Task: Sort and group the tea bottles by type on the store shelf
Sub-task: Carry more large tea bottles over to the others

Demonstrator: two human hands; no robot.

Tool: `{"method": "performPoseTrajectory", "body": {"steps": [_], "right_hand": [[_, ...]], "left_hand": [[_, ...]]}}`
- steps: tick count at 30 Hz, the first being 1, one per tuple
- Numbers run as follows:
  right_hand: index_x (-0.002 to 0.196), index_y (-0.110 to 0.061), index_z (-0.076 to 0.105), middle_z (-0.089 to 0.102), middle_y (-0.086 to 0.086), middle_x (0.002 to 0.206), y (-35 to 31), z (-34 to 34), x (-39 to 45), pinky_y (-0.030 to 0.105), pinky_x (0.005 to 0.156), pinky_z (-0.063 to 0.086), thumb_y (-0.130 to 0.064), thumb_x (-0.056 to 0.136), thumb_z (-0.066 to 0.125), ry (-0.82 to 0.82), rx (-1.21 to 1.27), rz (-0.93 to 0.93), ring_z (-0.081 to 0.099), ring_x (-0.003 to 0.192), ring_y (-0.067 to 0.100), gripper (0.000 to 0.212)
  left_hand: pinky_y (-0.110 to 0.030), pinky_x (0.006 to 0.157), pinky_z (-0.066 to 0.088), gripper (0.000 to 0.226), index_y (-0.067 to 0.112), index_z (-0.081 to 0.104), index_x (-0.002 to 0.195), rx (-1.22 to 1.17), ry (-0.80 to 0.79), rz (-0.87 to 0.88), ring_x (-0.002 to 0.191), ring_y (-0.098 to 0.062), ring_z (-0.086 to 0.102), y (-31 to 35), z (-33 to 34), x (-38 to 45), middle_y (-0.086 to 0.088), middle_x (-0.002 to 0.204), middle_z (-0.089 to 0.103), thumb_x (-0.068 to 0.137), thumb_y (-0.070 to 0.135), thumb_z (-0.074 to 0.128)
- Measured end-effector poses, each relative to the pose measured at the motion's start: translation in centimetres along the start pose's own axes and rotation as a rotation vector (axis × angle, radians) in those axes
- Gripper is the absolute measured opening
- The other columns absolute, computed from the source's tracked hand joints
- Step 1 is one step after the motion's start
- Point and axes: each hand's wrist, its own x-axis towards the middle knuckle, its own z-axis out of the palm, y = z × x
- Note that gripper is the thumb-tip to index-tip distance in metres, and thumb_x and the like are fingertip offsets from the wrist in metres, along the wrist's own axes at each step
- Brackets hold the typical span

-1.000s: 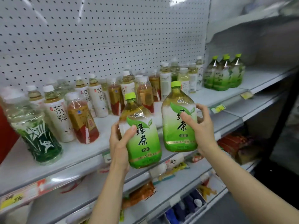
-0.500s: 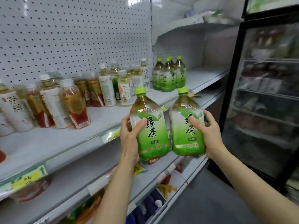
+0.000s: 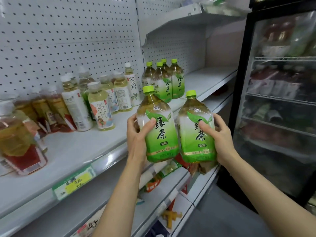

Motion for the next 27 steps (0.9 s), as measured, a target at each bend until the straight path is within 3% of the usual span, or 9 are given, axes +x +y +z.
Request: {"method": "performPoseTrajectory", "body": {"steps": [6, 10, 13, 15, 19, 24, 27], "right_hand": [[0.120, -0.015, 0.062, 0.075, 0.006, 0.097, 1.4, -1.8, 5.9, 0.040, 0.069, 0.057, -0.028, 0.071, 0.078, -0.012, -0.005, -0.017, 0.073, 0.082, 0.028, 0.054], [0.129, -0.022, 0.059, 0.071, 0.010, 0.115, 2.6, -3.8, 11.0, 0.045, 0.075, 0.059, -0.026, 0.069, 0.085, -0.079, -0.048, -0.038, 0.072, 0.093, 0.032, 0.066], [0.128, -0.034, 0.059, 0.064, 0.008, 0.129, 3.5, -5.2, 15.4, 0.052, 0.087, 0.056, -0.045, 0.063, 0.089, -0.116, -0.090, -0.072, 0.065, 0.112, 0.035, 0.072], [0.127, -0.036, 0.059, 0.067, 0.003, 0.124, 3.8, -6.2, 18.3, 0.053, 0.090, 0.055, -0.044, 0.063, 0.089, -0.156, -0.108, -0.080, 0.064, 0.113, 0.034, 0.072], [0.128, -0.026, 0.058, 0.073, 0.002, 0.106, 3.4, -7.4, 23.8, 0.040, 0.074, 0.058, -0.024, 0.068, 0.087, -0.276, -0.099, -0.096, 0.070, 0.098, 0.031, 0.066], [0.126, -0.037, 0.058, 0.068, 0.004, 0.121, 4.0, -7.3, 29.4, 0.057, 0.090, 0.054, -0.042, 0.069, 0.083, -0.333, -0.110, -0.155, 0.064, 0.110, 0.033, 0.063], [0.130, -0.027, 0.055, 0.067, 0.003, 0.120, 4.7, -6.3, 31.5, 0.058, 0.093, 0.051, -0.040, 0.074, 0.079, -0.334, -0.092, -0.211, 0.064, 0.111, 0.029, 0.063]], "left_hand": [[-0.042, 0.072, 0.059, 0.074, 0.011, 0.053, 0.129, 0.011, -0.004, 0.042, 0.089, -0.027, 0.073, -2.0, 2.9, 4.8, -0.011, 0.112, 0.070, 0.064, 0.032, 0.082], [-0.040, 0.077, 0.060, 0.067, 0.017, 0.053, 0.129, 0.059, 0.032, 0.124, 0.096, -0.023, 0.072, -3.5, 5.9, 8.1, -0.006, 0.115, 0.069, 0.069, 0.027, 0.080], [-0.039, 0.077, 0.060, 0.070, 0.014, 0.052, 0.129, 0.087, 0.086, 0.180, 0.095, -0.022, 0.071, -4.9, 8.2, 10.3, -0.005, 0.112, 0.070, 0.067, 0.027, 0.082], [-0.039, 0.077, 0.059, 0.072, 0.015, 0.053, 0.128, 0.094, 0.140, 0.212, 0.096, -0.021, 0.071, -5.5, 9.8, 12.1, -0.001, 0.110, 0.071, 0.064, 0.031, 0.083], [-0.052, 0.090, 0.057, 0.081, 0.014, 0.051, 0.131, 0.128, 0.233, 0.273, 0.106, -0.025, 0.069, -6.0, 12.6, 15.7, -0.005, 0.119, 0.068, 0.061, 0.038, 0.083], [-0.058, 0.095, 0.053, 0.070, 0.027, 0.052, 0.124, 0.207, 0.354, 0.334, 0.112, -0.029, 0.065, -6.9, 14.2, 19.0, -0.003, 0.122, 0.063, 0.064, 0.041, 0.084], [-0.058, 0.090, 0.055, 0.069, 0.019, 0.049, 0.131, 0.213, 0.379, 0.335, 0.110, -0.032, 0.066, -7.7, 14.2, 20.5, -0.005, 0.122, 0.062, 0.072, 0.032, 0.082]]}}
